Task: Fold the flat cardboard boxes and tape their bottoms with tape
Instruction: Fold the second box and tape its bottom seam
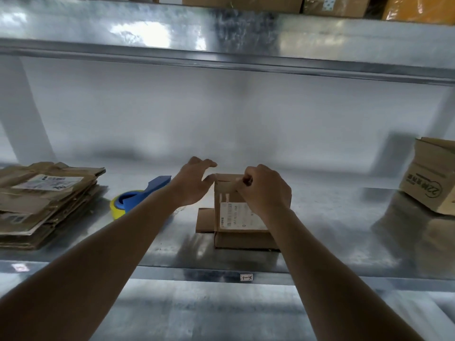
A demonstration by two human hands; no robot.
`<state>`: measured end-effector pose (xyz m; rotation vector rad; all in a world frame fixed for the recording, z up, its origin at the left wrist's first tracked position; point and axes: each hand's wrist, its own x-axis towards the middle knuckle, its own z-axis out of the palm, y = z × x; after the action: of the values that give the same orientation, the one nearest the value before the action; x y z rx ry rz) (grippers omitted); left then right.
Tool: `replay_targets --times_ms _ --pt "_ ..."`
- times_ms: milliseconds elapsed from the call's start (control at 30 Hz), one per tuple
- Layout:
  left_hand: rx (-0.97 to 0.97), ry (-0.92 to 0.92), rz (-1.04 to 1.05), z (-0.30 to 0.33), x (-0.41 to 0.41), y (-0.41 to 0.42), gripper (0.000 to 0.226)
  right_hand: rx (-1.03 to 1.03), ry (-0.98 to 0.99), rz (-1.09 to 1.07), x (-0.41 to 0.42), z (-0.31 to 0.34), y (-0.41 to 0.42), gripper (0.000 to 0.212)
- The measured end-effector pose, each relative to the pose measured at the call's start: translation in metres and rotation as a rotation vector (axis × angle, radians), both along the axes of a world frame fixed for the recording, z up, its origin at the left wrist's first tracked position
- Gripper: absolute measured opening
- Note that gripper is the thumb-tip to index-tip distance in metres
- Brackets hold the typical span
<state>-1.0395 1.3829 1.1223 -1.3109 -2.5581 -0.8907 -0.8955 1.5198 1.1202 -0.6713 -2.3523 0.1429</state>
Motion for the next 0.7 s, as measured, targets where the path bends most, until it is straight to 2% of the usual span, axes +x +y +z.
replay_targets --times_ms 167,267,367,500,700 --pt "-0.265 0.072 0.323 0.002 -0.02 -0.046 0.052 -0.01 -0.016 -0.003 -0.011 0.003 -0.017 0.019" --pt "-0.406 -0.007 0.524 -0.005 -0.038 -0.074 0.06 -0.015 -0.021 -0.012 -0.016 0.003 -0.021 0.019" --pt "-0.502 -0.155 0.485 -0.019 -0.054 -0.099 0.067 -0.008 -0.011 -0.017 -0.017 0.002 -0.022 0.02" --pt "-0.404 -0.109 0.37 -0.029 -0.059 -0.111 0.05 0.003 -0.01 -0.033 -0.017 0.002 -0.025 0.019" --pt "-0.092 -0.115 0.137 -0.018 -0.071 -0.122 0.054 0.02 -0.021 -0.024 -0.015 0.0 -0.024 0.02"
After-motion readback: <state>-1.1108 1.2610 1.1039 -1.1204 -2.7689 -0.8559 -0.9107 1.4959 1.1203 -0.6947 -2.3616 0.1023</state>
